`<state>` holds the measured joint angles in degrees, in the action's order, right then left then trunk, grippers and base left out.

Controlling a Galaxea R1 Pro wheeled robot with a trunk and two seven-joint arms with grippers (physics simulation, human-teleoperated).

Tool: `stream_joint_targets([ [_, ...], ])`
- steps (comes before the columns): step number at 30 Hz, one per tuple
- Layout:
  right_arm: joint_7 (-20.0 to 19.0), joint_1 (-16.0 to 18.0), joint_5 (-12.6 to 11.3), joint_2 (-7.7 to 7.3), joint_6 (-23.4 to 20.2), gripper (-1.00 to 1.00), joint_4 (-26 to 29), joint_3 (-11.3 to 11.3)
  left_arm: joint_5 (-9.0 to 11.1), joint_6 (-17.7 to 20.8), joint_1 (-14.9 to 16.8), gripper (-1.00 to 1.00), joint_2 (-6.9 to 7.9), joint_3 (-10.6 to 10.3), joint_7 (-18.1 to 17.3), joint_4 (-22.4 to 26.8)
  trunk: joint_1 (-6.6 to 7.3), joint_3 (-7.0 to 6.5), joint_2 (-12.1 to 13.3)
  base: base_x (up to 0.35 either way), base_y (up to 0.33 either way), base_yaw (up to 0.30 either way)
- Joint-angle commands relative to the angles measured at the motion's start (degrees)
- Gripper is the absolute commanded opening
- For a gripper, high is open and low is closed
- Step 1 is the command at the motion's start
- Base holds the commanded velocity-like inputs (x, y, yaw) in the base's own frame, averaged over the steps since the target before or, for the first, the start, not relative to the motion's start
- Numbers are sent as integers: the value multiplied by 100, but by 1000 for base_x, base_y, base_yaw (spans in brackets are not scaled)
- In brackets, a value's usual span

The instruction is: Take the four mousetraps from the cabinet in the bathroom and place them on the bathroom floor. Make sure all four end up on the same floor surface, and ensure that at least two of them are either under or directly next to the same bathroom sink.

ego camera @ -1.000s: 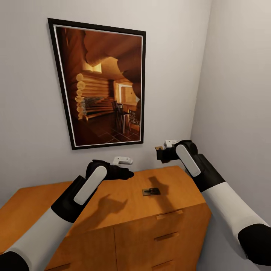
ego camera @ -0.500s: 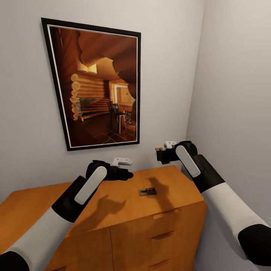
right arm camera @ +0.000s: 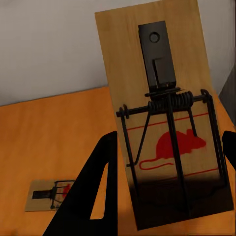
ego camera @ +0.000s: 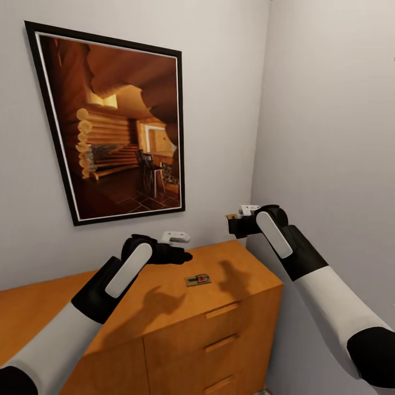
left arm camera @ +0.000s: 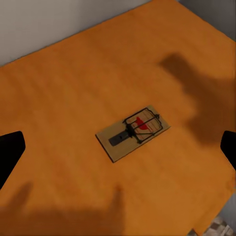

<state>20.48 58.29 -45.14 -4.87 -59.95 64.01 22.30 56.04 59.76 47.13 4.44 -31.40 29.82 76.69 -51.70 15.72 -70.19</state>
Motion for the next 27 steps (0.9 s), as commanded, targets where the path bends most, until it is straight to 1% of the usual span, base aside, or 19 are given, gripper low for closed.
stream_joint_targets([
  [1,54,7,-69,-5,-5,-100,4,16,61,2,7,100,31,-13,54,12,0,7,-5,0,0,-70],
  [5,71,7,-68,-5,-5,-100,6,19,61,1,7,100,131,-14,39,43,0,3,-5,0,0,-40],
  [9,77,7,-71,-5,-5,-100,6,20,64,1,7,100,176,-22,34,112,0,2,-5,0,0,-13],
  [18,79,7,-92,5,-5,-100,87,60,88,0,7,100,175,-35,31,195,0,2,-5,0,0,-3],
  [27,64,7,-143,115,-5,-100,92,54,92,5,7,100,182,-53,31,196,0,2,-5,0,0,0],
])
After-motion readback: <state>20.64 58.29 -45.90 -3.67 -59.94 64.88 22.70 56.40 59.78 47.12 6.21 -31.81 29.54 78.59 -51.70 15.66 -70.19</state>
